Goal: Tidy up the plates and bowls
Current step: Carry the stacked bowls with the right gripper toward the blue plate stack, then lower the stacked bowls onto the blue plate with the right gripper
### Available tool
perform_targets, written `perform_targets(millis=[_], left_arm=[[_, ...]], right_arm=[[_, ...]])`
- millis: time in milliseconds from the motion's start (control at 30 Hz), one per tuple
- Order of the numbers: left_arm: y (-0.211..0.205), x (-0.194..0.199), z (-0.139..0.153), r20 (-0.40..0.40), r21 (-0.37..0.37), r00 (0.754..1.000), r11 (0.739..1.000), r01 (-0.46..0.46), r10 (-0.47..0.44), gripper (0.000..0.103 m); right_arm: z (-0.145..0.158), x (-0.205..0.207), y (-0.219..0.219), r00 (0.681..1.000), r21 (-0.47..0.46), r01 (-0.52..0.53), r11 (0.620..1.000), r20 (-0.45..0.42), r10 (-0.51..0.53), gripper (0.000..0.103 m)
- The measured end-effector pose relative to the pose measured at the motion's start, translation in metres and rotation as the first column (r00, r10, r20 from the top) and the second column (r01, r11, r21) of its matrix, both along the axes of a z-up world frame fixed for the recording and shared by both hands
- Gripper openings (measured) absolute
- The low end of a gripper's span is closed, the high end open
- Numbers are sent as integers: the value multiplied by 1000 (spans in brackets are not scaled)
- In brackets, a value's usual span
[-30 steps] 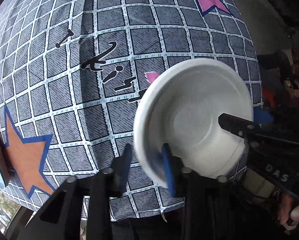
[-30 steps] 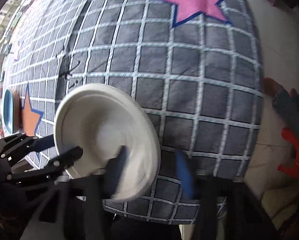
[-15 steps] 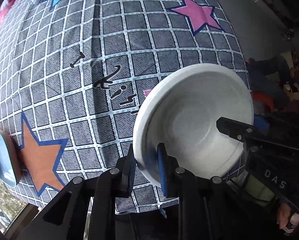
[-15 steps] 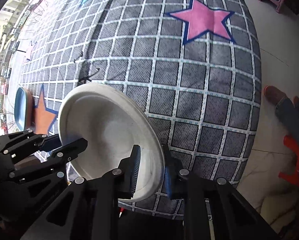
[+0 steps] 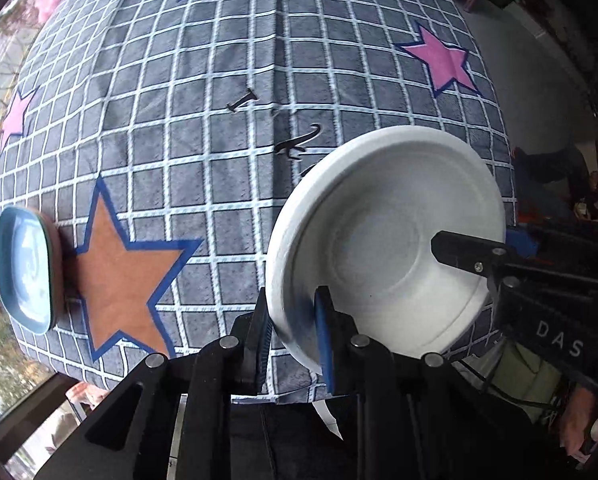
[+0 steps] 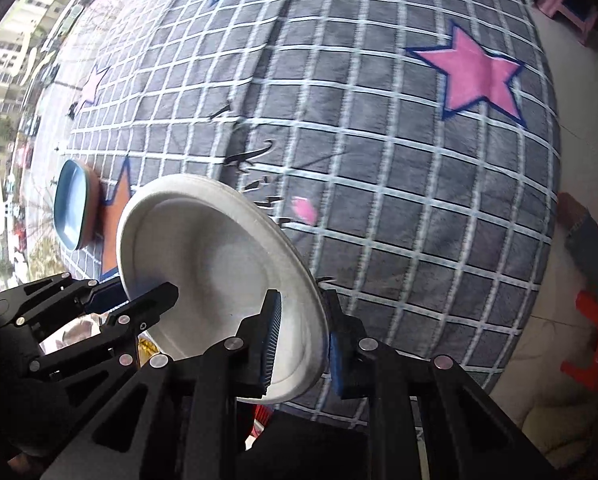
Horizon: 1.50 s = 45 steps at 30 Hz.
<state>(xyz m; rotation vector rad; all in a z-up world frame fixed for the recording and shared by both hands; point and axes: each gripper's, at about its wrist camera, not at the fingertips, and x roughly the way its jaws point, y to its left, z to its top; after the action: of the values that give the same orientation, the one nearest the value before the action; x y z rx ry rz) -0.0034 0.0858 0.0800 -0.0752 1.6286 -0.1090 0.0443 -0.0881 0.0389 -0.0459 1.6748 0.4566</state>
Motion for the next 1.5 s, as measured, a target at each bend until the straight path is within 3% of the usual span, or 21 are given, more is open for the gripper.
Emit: perform_targets(millis=[233, 533, 733, 1100, 1267, 1500], left_arm=[[47, -5, 17, 30, -7, 999, 1000, -22, 22, 23], [124, -17, 24, 43, -39, 990, 990, -134, 135, 23], [174, -30, 29, 52, -31, 976, 977, -210, 211, 23], [258, -63, 29, 43, -40, 922, 923, -383, 384, 23], [278, -66, 30, 64, -4, 916, 918, -397, 396, 23], [300, -65, 25, 69, -5, 916, 918, -396, 395, 23]], right_arm=[[12, -1, 43, 998, -17, -54, 998, 29, 54, 23], [24, -1, 121, 984, -48, -164, 985, 58, 167, 23], [25, -9, 180, 959, -74, -273, 959, 56, 277, 23], [25, -26, 281, 896, -105, -439, 892, 24, 444, 23], [27, -35, 310, 861, -141, -498, 855, 37, 508, 23], [23, -35, 332, 863, -143, -495, 857, 35, 504, 23]])
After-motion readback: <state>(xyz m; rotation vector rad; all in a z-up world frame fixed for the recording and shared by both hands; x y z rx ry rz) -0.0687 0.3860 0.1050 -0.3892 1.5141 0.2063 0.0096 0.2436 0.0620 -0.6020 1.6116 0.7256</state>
